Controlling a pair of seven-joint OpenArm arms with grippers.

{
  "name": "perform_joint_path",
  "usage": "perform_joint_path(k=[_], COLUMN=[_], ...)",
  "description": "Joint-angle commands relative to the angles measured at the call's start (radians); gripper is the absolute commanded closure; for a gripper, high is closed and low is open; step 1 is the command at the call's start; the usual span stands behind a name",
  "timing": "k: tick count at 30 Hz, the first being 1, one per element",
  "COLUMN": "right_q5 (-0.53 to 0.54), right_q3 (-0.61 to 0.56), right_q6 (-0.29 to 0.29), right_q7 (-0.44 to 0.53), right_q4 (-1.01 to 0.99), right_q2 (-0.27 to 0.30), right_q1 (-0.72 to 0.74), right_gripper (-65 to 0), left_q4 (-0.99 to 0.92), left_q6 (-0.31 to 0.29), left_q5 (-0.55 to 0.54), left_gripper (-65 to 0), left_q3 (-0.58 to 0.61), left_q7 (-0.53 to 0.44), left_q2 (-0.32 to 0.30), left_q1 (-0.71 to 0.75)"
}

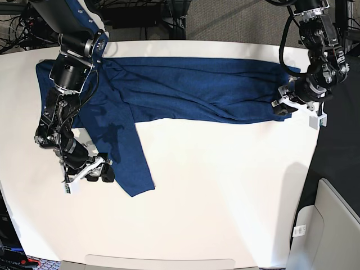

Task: Fold the T-shirt properly
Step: 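Grasp the sleeve cuff with the right gripper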

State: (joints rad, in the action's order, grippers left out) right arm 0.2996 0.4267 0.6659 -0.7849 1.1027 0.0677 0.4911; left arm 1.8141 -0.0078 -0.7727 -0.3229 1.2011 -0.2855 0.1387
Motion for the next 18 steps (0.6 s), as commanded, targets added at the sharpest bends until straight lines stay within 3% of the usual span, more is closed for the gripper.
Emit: perform_joint_path(k=[1, 6, 14, 16, 18], right_q5=[-0.009, -0.127, -0.13, -0.129, -0.127], right_q3=[0.001, 0.001, -0.001, -0.001, -0.001], right_q6=[0.008, 0.008, 0.013, 0.016, 0.018], right_q7=[0.026, 0.026, 0.017, -0.028, -0.069], right_q4=[0.017, -0.026, -0.146, -0.141, -0.137], right_q2=[0.008, -0.012, -0.036, -0.045, -0.067], right_q1=[0.031, 0.025, 0.024, 0.024, 0.03], right_gripper=[-34.8, -34.8, -34.2, -28.9, -18.7], left_q4=[0.014, 0.014, 0.014, 0.014, 0.014], left_q6=[-0.002, -0.002, -0.002, -0.002, -0.002], left_q5=[-0.014, -0.015, -0.015, -0.015, -0.015], left_gripper=[-20.9, -20.9, -20.9, -20.9, -20.9], left_q3=[-0.005, -0.005, -0.005, -0.005, -0.006], left_q7=[-0.011, -0.011, -0.011, -0.011, -0.011], left_q2=[-0.014, -0.014, -0.018, -0.018, -0.019], left_q1=[-0.014, -0.015, -0.015, -0.015, -0.015])
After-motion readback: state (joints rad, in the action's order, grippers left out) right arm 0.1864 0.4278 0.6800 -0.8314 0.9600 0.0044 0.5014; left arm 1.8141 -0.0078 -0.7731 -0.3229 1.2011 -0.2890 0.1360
